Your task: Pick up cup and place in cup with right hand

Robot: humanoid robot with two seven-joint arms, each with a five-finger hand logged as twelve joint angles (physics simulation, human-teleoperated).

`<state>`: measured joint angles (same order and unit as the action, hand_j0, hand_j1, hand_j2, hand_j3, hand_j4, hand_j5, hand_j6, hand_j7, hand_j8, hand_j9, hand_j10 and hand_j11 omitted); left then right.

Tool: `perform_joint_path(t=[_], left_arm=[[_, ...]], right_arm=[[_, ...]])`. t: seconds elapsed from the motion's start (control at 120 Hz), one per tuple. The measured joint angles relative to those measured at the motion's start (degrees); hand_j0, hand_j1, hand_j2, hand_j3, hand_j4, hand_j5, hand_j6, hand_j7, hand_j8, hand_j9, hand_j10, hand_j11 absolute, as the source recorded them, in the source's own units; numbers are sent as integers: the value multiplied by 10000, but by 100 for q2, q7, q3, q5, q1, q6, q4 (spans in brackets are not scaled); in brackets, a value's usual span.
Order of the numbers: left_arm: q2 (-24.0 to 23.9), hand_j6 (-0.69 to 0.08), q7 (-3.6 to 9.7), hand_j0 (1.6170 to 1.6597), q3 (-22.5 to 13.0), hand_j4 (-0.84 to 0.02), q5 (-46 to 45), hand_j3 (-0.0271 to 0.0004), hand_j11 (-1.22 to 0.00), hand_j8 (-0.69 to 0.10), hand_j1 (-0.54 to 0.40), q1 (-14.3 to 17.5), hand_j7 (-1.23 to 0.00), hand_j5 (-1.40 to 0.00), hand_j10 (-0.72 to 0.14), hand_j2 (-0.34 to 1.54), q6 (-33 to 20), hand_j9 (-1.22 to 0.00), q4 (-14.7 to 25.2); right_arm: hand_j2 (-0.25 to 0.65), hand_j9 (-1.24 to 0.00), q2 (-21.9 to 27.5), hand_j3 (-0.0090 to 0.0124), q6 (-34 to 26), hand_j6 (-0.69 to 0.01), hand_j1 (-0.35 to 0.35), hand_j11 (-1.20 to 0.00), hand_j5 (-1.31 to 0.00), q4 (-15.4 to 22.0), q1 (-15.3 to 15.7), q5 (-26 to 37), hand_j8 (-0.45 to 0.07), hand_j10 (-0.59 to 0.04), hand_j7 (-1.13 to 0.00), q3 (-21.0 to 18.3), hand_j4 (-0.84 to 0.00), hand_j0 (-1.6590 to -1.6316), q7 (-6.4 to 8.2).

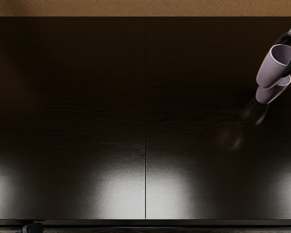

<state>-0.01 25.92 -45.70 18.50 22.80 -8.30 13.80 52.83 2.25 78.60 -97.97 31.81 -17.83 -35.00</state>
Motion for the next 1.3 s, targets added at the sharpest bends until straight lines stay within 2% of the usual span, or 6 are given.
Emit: perform_joint_path(t=[0.208, 0.275, 0.433, 0.717, 0.967, 1.3], left_arm=[[0, -6, 3, 16580, -88, -4, -24, -3, -10, -3, 3488, 16, -9, -10, 0, 17, 30, -9, 12], [0, -32, 26, 16580, -209, 6, 26, -3, -12, -65, 3486, 45, -15, -15, -84, 4, 125, -14, 26], [1, -111, 53, 16580, -477, -1, 109, -2, -9, -196, 3488, 106, -21, -24, -209, 29, 328, -15, 59], [1, -88, 50, 16581, -559, 74, 124, -2, -8, -226, 3480, 123, -20, -22, -260, 16, 393, -15, 64], [0, -83, 51, 16580, -567, 92, 125, -2, -9, -236, 3481, 124, -22, -24, -279, 12, 401, -17, 62], [0, -81, 52, 16580, -608, 95, 135, -2, -11, -235, 3483, 133, -24, -26, -275, 9, 431, -19, 66]], right_arm=[[-793, -6036, -15, 4, -9, -2691, 998, -6037, -6079, -193, 55, 20, -2781, -4334, -5842, -12, -3855, -16556, 0], [-817, -6024, -31, 3, -9, -2722, 975, -6025, -6071, -274, 96, 23, -2807, -4324, -5829, -15, -3879, -16556, 0], [-901, -5942, -144, 5, 19, -2793, 903, -5940, -5980, -602, 142, 25, -2890, -4273, -5754, 1, -3973, -16557, 0], [-1051, -5547, -563, 1, 40, -3148, 678, -5546, -5546, -1155, 209, 29, -3259, -4083, -5423, 25, -4016, -16560, 1], [-937, -5071, -636, -1, 48, -3497, 572, -5070, -5091, -1285, 224, 27, -3624, -3801, -5004, 26, -3771, -16568, 1], [-892, -4881, -599, 0, 49, -3605, 549, -4881, -4901, -1244, 234, 24, -3747, -3715, -4848, 5, -3703, -16570, 1]])
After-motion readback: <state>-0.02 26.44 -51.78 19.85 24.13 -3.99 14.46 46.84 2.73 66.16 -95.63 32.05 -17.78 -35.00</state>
